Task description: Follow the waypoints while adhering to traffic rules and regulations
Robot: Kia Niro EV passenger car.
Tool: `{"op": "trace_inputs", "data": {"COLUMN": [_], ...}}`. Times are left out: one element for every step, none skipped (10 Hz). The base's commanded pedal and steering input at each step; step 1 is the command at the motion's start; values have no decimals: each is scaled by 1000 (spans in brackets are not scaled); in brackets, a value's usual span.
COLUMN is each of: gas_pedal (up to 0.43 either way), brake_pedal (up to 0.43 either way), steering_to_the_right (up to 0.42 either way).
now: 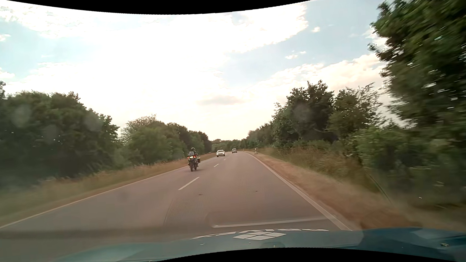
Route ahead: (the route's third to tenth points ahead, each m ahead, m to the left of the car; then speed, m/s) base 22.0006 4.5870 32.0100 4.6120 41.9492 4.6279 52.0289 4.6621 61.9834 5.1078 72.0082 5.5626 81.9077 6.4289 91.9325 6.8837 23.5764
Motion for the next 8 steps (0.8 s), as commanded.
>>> {"op": "trace_inputs", "data": {"gas_pedal": [248,248,260,260,260,268,280,280], "brake_pedal": [0,0,0,0,0,0,0,0], "steering_to_the_right": [-5,-5,-5,-4,-4,-3,-3,-3]}}
